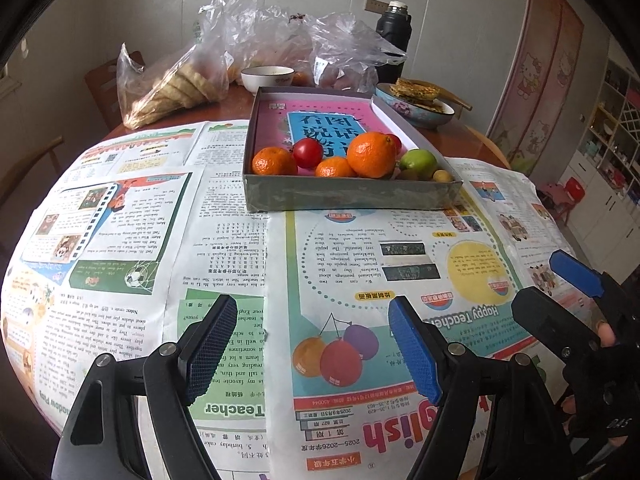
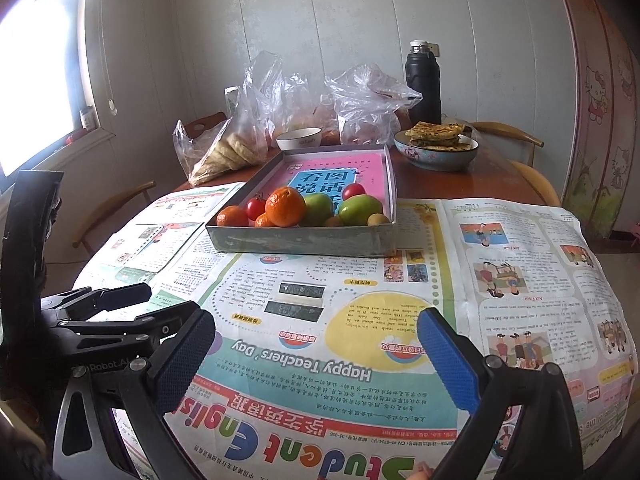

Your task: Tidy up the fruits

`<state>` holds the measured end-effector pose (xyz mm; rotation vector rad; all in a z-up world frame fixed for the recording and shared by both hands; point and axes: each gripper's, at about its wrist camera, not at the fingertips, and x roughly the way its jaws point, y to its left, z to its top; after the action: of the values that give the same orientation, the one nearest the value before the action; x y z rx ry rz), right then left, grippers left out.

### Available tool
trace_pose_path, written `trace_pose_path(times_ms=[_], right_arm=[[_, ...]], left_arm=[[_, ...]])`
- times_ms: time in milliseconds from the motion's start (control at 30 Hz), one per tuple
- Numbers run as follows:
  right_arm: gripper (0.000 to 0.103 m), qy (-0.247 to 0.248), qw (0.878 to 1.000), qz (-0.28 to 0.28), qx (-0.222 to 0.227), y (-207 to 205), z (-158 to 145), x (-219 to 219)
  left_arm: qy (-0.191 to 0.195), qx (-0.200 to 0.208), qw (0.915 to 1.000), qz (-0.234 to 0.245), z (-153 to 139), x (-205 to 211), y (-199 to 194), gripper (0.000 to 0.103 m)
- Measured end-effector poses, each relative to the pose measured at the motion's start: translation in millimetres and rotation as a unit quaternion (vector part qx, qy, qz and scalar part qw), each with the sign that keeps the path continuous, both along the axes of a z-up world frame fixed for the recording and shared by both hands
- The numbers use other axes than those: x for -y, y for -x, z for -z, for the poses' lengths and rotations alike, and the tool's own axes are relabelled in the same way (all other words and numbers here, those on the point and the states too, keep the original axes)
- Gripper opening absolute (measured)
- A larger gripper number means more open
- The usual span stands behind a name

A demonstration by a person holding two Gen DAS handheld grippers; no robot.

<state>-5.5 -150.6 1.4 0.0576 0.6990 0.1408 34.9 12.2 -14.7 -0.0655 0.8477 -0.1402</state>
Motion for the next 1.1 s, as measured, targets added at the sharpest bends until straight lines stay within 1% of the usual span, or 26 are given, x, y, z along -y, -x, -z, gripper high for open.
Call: trace_pose_path(times_ms=[467, 1100], right_arm=[[0.102, -0.002, 1.000, -0.003, -0.003, -3.4, 1.9, 0.2], [0.102, -0.002, 1.000, -0.005, -0.006, -5.4, 2.4, -1.2]], left_arm=[[-0.005, 0.001, 0.9999, -0.013, -1.7, -6.2, -2.5, 0.079], [-0.013, 0.005, 0.9998, -0.012, -5.2, -4.1, -1.0, 0.079]])
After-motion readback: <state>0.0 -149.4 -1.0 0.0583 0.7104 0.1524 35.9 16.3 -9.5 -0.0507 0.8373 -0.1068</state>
